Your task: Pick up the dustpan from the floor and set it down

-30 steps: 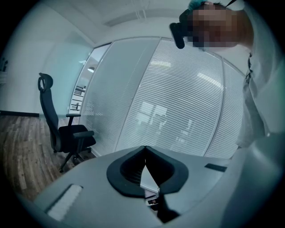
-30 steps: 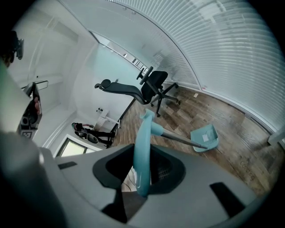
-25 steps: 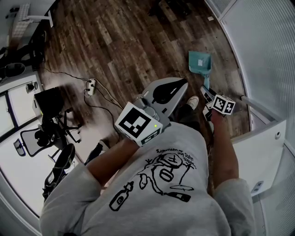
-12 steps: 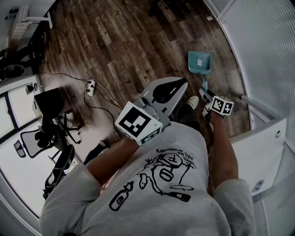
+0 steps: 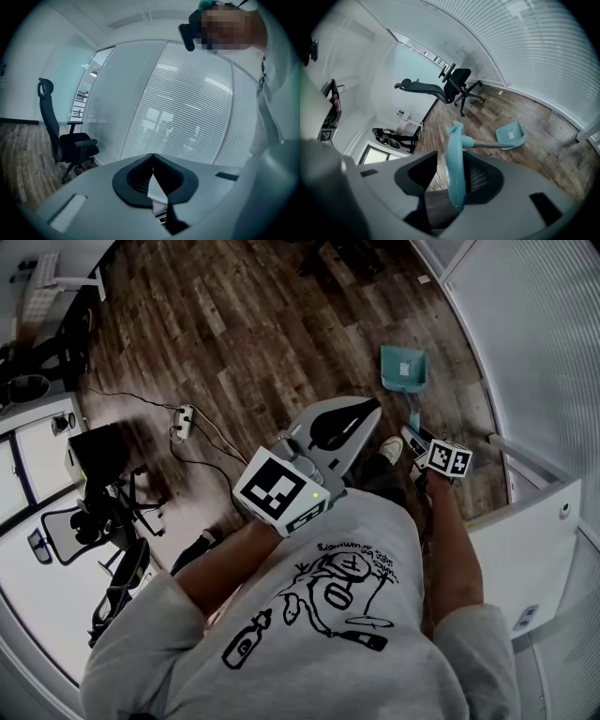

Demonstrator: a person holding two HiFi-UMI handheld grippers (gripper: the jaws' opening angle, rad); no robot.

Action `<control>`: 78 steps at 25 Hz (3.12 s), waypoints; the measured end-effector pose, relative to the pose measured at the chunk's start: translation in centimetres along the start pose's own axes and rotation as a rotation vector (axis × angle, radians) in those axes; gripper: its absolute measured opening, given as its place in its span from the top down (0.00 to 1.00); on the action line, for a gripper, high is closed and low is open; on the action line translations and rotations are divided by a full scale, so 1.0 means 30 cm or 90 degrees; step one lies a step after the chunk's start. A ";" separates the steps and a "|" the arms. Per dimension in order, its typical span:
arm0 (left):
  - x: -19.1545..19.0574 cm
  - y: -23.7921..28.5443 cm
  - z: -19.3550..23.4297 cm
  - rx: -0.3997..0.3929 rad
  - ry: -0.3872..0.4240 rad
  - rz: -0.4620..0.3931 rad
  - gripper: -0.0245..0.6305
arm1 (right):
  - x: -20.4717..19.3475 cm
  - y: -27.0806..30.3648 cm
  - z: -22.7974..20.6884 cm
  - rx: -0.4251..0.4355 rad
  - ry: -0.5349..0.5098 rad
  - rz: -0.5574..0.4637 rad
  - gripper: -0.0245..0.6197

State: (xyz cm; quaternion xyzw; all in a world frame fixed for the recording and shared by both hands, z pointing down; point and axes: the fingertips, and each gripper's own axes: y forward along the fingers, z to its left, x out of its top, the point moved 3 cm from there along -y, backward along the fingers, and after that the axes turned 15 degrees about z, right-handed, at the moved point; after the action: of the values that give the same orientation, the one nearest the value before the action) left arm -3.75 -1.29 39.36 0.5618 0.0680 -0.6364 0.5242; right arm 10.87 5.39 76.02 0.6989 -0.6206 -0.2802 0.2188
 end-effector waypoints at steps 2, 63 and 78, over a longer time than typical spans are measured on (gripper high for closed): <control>-0.006 0.001 0.001 -0.001 0.000 0.001 0.96 | -0.013 0.004 0.000 -0.001 0.004 0.006 0.74; 0.116 0.049 -0.091 -0.044 0.053 -0.027 0.96 | 0.255 -0.598 0.542 -0.220 -0.298 -0.210 0.73; 0.174 0.010 -0.137 -0.050 0.077 -0.046 0.96 | 0.327 -0.922 0.919 -0.305 -0.479 -0.346 0.82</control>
State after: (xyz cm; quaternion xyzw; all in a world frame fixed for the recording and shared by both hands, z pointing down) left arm 0.06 -1.75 33.93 0.5753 0.1451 -0.6165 0.5176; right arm 13.90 0.53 36.17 0.6160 -0.3709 -0.6929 0.0537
